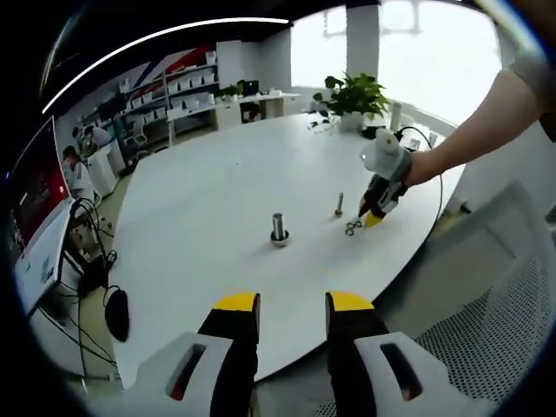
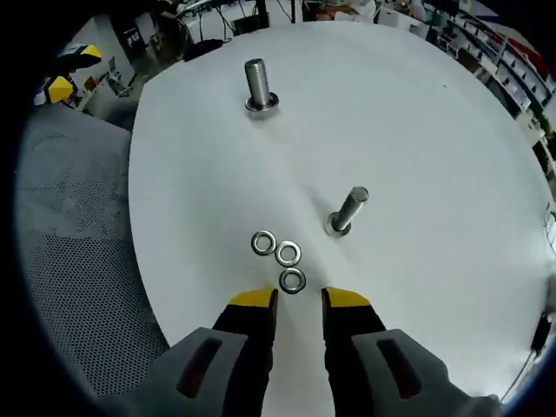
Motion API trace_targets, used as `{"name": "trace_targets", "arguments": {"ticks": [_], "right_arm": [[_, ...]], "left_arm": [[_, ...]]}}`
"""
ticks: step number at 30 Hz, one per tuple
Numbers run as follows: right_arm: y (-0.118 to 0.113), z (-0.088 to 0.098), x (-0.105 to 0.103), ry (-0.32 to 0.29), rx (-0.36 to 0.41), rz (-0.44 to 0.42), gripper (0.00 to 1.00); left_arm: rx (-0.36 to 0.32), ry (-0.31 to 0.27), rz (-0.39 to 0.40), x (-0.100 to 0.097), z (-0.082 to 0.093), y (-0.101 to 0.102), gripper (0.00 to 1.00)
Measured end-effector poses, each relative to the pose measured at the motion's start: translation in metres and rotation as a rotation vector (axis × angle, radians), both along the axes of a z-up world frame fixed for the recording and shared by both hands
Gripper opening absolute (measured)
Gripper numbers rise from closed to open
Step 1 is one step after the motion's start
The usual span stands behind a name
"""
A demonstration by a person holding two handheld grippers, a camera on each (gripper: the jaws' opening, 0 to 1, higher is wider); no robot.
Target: Place the washer onto the threaded stud by aligning its center hole with the stud, sliding it down to the base, and recovering from edge contact or off-axis alignment until the washer reaches the visible bottom stop.
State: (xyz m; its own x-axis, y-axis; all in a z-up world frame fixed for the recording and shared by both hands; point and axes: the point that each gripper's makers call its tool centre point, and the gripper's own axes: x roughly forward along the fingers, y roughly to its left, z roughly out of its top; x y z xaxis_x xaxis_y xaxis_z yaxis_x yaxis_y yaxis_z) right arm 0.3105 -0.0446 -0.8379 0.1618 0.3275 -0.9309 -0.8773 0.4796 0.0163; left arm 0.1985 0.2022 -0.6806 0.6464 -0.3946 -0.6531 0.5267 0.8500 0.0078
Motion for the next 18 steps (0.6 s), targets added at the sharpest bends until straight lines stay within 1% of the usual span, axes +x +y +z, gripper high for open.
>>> {"name": "trace_targets", "arguments": {"ticks": [3,4,5,6,8,9,12,15,18], "right_arm": [[0.0035,-0.0005,0.0013,-0.017,-0.016,0.03,0.23],[0.0045,-0.0006,0.0009,-0.027,-0.025,0.056,0.23],[0.0072,-0.0003,-0.0024,-0.035,-0.027,0.114,0.2],[0.0081,-0.0003,-0.0053,-0.043,-0.031,0.147,0.18],[0.0082,-0.001,-0.0061,-0.044,-0.036,0.164,0.16],[0.0084,-0.0012,-0.006,-0.041,-0.039,0.18,0.16],[0.0086,-0.0009,-0.0038,-0.019,-0.047,0.19,0.16],[0.0086,-0.0016,-0.0046,-0.005,-0.081,0.252,0.16],[0.0098,-0.0017,-0.0046,0.01,-0.106,0.252,0.16]], "left_arm": [[-0.001,-0.008,0.0,0.0002,0.0012,0.0002,0.28],[0.001,-0.008,0.0,0.0004,0.0012,0.0004,0.27],[0.004,-0.008,0.0,0.0005,0.001,0.0007,0.27],[0.005,-0.007,0.001,0.0006,0.001,0.0008,0.27],[0.005,-0.009,-0.001,0.0012,0.0011,0.0008,0.27],[0.006,-0.013,-0.002,0.0013,0.0019,0.0004,0.27],[-0.004,-0.024,0.01,0.0029,0.0048,0.0019,0.27],[-0.006,-0.024,0.01,0.0036,0.0045,0.0016,0.27],[0.002,-0.02,0.004,0.003,0.0032,0.0006,0.27]]}}
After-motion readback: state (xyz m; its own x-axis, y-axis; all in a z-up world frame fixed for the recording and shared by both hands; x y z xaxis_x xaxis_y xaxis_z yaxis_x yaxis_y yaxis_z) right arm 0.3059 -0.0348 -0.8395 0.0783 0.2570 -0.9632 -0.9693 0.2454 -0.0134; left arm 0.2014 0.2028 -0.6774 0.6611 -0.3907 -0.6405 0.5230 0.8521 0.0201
